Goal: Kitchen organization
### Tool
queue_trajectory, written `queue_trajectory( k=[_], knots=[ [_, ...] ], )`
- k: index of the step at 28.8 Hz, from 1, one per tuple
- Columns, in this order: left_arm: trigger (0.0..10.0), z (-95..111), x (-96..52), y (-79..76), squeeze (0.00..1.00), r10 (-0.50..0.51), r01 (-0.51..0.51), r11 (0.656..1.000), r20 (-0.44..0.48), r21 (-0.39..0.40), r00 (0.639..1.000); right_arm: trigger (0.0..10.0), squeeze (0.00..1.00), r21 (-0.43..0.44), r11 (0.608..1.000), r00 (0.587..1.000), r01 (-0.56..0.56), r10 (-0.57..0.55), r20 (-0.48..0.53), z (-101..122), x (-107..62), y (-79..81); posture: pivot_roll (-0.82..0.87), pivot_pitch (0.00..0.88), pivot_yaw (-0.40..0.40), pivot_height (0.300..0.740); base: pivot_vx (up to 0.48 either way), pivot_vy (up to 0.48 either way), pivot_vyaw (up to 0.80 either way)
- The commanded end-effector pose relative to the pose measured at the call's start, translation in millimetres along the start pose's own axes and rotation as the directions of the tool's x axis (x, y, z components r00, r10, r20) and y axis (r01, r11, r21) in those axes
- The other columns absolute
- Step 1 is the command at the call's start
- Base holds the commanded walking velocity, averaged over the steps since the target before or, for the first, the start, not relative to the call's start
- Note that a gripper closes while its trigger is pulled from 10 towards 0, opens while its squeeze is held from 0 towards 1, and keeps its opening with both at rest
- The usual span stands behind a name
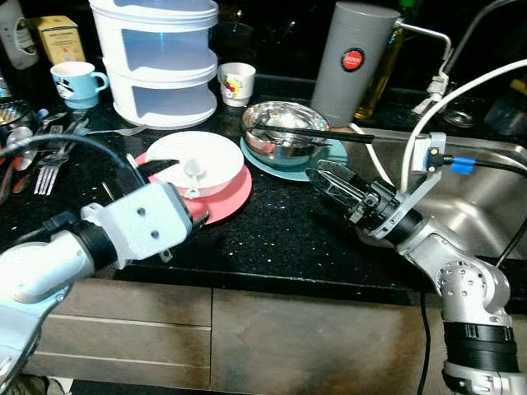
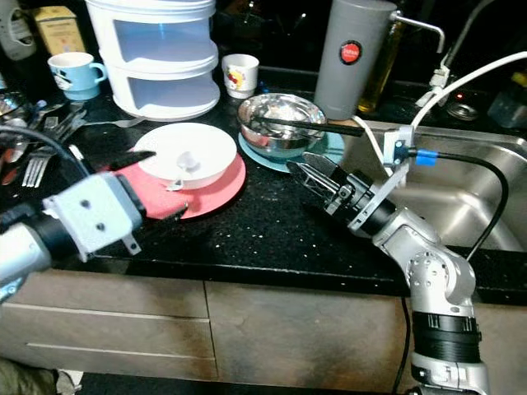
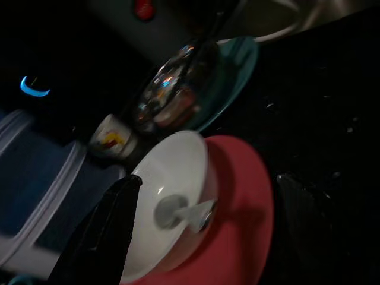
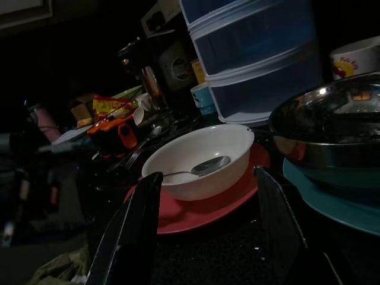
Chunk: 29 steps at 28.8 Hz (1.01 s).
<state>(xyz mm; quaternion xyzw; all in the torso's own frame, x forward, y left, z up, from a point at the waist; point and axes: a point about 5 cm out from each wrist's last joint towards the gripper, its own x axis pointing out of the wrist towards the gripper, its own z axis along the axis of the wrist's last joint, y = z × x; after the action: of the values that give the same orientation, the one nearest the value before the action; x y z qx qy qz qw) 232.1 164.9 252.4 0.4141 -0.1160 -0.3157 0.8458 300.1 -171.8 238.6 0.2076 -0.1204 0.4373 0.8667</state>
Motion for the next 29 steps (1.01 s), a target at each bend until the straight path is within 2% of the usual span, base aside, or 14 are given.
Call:
queue_trajectory(
  k=[1,8,12,22,23,29],
  knots=[
    [10.0,0.0,4.0,-2.7,0.0,-0.033,0.033,0.999,0.012,0.034,0.999,10.0,0.0,0.007,1.0,1.0,-0.01,0.01,0.002,1.7,0.4,5.6,0.11,0.0,-0.046,0.74,0.0,0.0,0.0],
    [10.0,2.5,10.3,-0.7,0.0,-0.066,0.061,0.995,0.057,0.084,0.996,10.0,0.0,0.017,1.0,1.0,-0.02,0.02,-0.002,1.3,1.3,13.9,0.1,0.017,-0.039,0.74,0.0,0.0,0.0],
    [10.0,-9.3,11.6,-0.4,0.0,-0.087,0.085,0.982,0.005,0.167,0.996,10.0,0.0,0.02,1.0,1.0,-0.02,0.021,-0.002,2.7,1.4,17.1,0.09,0.027,-0.033,0.74,0.0,0.0,0.0],
    [10.0,-20.1,8.9,0.4,0.0,-0.129,0.136,0.968,-0.046,0.211,0.991,10.0,0.0,0.027,1.0,1.0,-0.002,0.002,-0.005,2.4,-1.2,21.4,0.09,0.037,-0.026,0.74,0.0,0.0,0.0],
    [0.0,-23.7,8.4,5.0,0.0,-0.112,0.125,0.965,-0.068,0.233,0.991,10.0,0.0,0.029,1.0,1.0,0.004,-0.003,-0.009,1.4,-1.8,21.3,0.09,0.039,-0.026,0.74,0.0,0.0,0.0],
    [0.0,-28.2,7.6,7.9,0.0,-0.11,0.128,0.96,-0.085,0.25,0.99,10.0,0.0,0.031,0.999,1.0,0.008,-0.007,-0.011,1.1,-1.5,21.5,0.09,0.038,-0.024,0.74,0.0,0.0,0.0]
  ],
)
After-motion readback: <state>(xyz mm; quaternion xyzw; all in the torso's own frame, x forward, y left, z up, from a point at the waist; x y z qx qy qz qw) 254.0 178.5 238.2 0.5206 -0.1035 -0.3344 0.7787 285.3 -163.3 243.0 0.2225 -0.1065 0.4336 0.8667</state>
